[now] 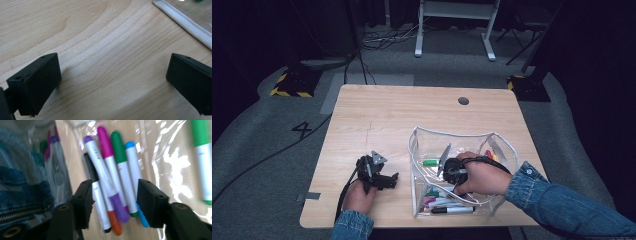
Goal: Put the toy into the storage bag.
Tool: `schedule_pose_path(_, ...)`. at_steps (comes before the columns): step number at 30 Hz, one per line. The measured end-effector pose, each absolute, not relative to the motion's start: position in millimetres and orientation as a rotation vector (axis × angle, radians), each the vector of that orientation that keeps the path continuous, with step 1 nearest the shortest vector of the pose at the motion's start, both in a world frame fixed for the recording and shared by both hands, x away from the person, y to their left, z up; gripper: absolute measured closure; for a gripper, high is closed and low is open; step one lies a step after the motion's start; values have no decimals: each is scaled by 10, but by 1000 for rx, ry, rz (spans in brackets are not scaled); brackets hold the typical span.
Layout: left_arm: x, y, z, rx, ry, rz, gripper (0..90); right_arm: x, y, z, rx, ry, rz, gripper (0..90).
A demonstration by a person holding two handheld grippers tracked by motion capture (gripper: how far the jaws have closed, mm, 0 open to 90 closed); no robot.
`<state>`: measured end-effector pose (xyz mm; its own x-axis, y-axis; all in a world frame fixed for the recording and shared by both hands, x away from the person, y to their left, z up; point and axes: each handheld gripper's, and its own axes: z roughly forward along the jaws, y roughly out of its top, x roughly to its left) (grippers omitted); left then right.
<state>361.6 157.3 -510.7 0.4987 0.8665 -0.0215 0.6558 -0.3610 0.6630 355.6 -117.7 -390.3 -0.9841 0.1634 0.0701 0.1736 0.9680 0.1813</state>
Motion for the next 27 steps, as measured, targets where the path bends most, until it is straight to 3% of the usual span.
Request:
schedule_pose_path(6,3616,1573,-5107,2131,1243,446,0,3611,-1307,-3621,-413,-3070,-532,402)
schedule_pose_path(27,3615,1572,-5107,2131,1244,444,0,3772,-2283,-2910,-857,-3027,-1045,418)
